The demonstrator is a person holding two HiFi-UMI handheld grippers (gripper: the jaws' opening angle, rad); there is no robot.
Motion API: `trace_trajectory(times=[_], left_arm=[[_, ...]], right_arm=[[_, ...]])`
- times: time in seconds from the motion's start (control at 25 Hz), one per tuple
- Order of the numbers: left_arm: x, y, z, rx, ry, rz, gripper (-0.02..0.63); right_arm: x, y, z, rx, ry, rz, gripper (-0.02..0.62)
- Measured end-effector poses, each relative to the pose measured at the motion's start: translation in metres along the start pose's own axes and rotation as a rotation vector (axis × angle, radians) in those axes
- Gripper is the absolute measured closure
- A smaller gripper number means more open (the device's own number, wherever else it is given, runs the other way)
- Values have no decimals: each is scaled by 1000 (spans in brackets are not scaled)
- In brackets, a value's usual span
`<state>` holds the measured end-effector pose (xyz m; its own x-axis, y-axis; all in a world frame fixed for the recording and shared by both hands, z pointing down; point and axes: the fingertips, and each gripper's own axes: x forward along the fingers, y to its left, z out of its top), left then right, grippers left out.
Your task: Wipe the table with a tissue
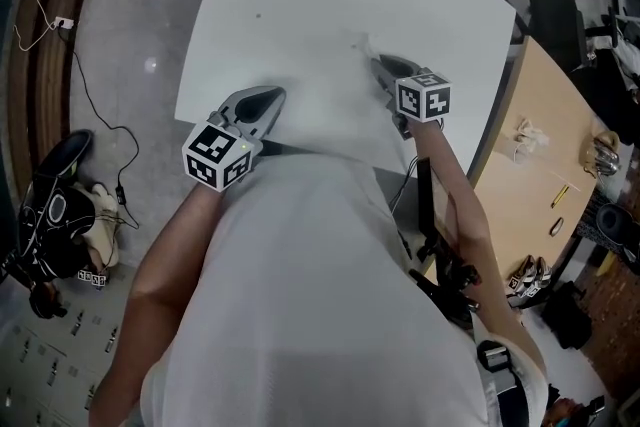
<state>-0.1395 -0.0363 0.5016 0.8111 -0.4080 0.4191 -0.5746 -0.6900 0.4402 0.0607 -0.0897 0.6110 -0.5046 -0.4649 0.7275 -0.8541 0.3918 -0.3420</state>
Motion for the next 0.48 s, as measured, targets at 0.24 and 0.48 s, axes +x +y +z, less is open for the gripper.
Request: trace_trajectory(times=[0.24, 0.48], left_arm=[[-4, 6, -1, -1, -5, -11, 600], [-7, 13, 1, 5, -10, -22, 600]], right_arm=[[8, -8, 1, -8, -12, -100, 525], [1, -40, -1, 66, -3, -202, 525]])
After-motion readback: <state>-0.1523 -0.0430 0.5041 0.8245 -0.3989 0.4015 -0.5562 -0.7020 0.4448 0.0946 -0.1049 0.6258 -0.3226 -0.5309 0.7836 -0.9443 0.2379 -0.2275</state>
